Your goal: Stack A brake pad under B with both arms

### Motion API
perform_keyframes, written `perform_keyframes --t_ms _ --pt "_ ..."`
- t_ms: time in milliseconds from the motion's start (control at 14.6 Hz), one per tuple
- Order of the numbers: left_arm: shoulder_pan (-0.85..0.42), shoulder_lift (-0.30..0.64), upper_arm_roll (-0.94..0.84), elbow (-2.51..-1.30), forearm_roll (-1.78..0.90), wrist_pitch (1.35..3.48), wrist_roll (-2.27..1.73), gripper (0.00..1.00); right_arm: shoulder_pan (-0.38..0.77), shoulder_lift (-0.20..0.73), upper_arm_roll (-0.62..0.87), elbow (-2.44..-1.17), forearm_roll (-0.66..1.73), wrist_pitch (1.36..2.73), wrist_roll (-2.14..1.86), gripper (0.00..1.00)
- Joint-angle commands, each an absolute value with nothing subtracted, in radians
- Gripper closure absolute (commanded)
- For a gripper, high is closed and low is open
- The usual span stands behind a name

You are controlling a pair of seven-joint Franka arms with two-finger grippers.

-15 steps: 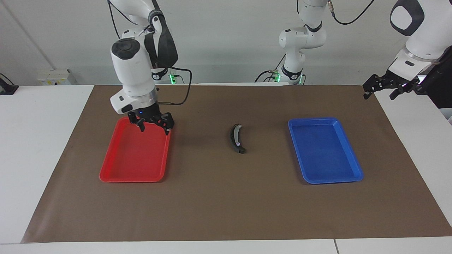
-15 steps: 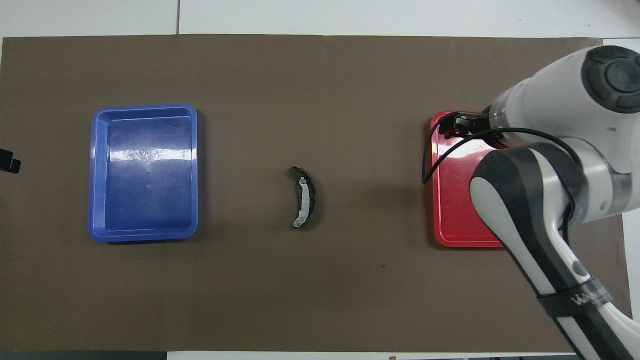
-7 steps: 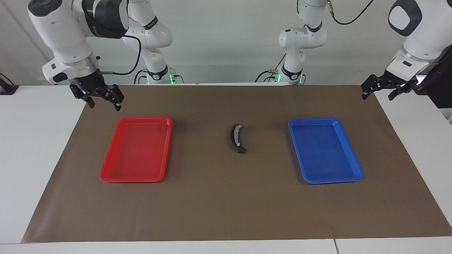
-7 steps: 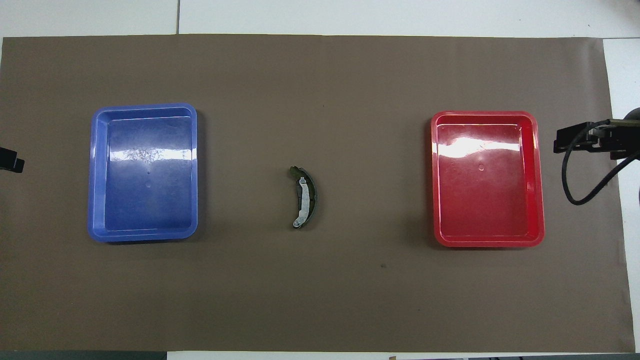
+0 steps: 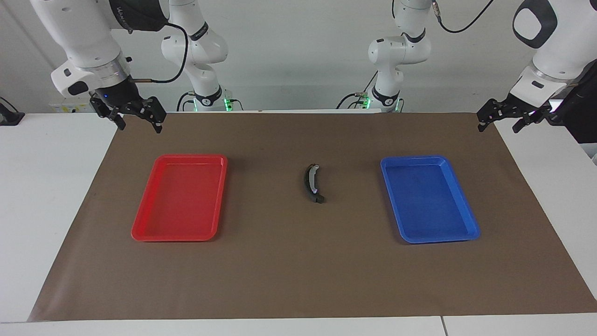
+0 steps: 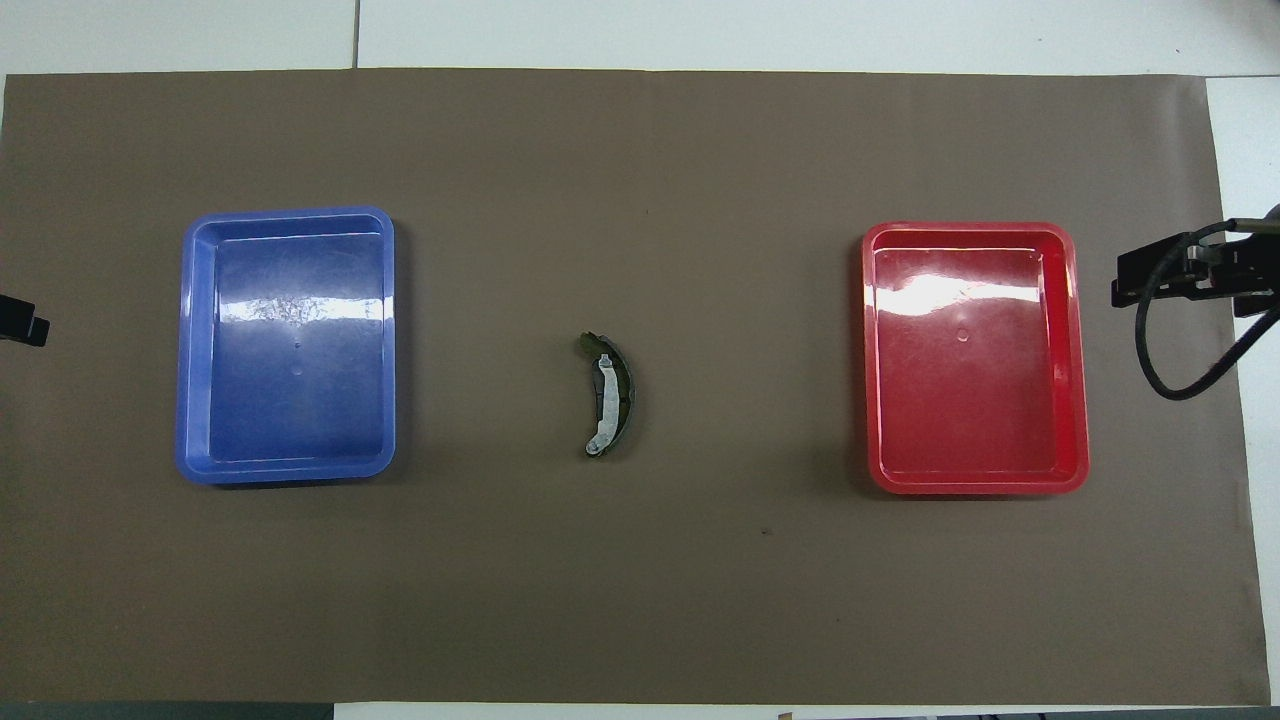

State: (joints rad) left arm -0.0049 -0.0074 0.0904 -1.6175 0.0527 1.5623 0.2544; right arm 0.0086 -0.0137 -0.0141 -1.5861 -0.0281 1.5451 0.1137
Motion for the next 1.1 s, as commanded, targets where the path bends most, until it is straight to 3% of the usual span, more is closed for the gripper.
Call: perform_keyframes --t_ms 0,1029 --pt "-0.011 -0.012 0.091 -1.626 0.069 1.554 0.245 0.0 0.028 -0.017 -0.031 -1.582 -0.035 1.532 0.12 0.0" --pt "0.006 -0.012 -0.006 -1.626 0.06 1.569 0.189 0.0 0.035 -0.012 -0.032 -1.511 -0.041 1.442 0.067 0.0"
